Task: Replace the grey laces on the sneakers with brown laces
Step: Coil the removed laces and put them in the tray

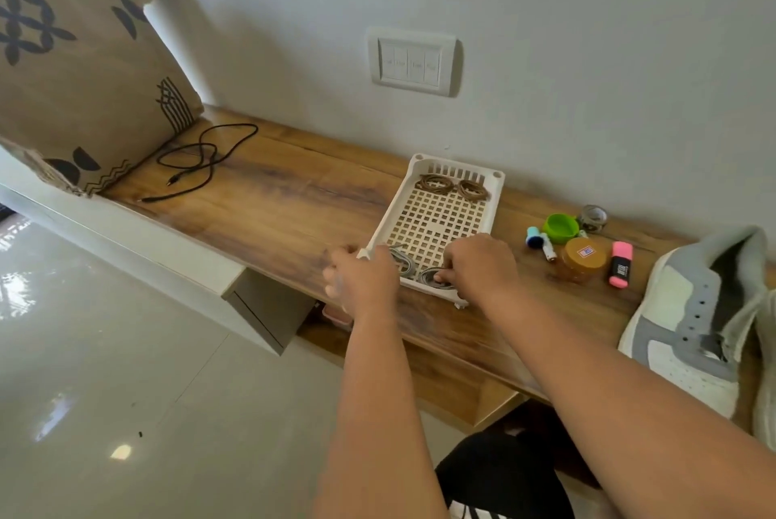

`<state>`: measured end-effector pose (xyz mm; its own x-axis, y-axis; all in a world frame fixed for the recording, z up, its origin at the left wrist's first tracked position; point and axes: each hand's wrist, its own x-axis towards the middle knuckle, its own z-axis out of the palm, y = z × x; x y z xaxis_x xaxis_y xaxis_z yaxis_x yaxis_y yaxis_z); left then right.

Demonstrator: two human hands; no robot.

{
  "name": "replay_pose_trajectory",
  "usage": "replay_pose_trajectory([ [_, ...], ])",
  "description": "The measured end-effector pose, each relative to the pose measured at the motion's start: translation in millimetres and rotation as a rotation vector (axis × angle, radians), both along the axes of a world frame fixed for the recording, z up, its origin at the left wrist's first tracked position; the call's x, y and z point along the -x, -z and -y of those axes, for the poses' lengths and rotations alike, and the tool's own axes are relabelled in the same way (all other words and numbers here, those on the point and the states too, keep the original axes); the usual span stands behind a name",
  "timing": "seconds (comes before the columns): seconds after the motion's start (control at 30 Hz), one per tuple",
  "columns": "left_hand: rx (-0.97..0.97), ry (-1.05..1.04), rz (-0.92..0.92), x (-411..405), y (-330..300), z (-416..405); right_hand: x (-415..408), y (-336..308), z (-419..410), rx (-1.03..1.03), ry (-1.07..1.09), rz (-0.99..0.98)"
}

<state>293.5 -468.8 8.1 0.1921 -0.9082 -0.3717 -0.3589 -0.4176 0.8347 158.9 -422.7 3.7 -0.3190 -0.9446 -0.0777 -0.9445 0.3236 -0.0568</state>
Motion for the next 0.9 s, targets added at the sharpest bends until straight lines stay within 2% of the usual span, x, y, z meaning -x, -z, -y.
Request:
replay_pose_trajectory([
  [0.17,0.033,0.168,0.149,-9,17,9,0,8,-5,0.002,0.02,0.187],
  [0.3,0.049,0.176,0.121,-13,27,12,-4,13,-9,-0.013,0.017,0.267],
  [0.4,0.068,0.176,0.183,-15,25,9,-5,11,-15,0.005,0.011,0.324],
  [0.6,0.286,0.203,0.358,2,3,14,34,-7,-4,0.272,0.053,0.344],
  [0.67,0.338,0.256,0.366,14,-2,17,55,-7,9,0.215,0.025,0.283],
  [0.8,0.375,0.371,0.369,33,2,20,79,2,37,-0.105,-0.048,0.096],
  [0.9,0.467,0.348,0.304,37,12,23,86,13,51,-0.194,-0.023,0.049],
])
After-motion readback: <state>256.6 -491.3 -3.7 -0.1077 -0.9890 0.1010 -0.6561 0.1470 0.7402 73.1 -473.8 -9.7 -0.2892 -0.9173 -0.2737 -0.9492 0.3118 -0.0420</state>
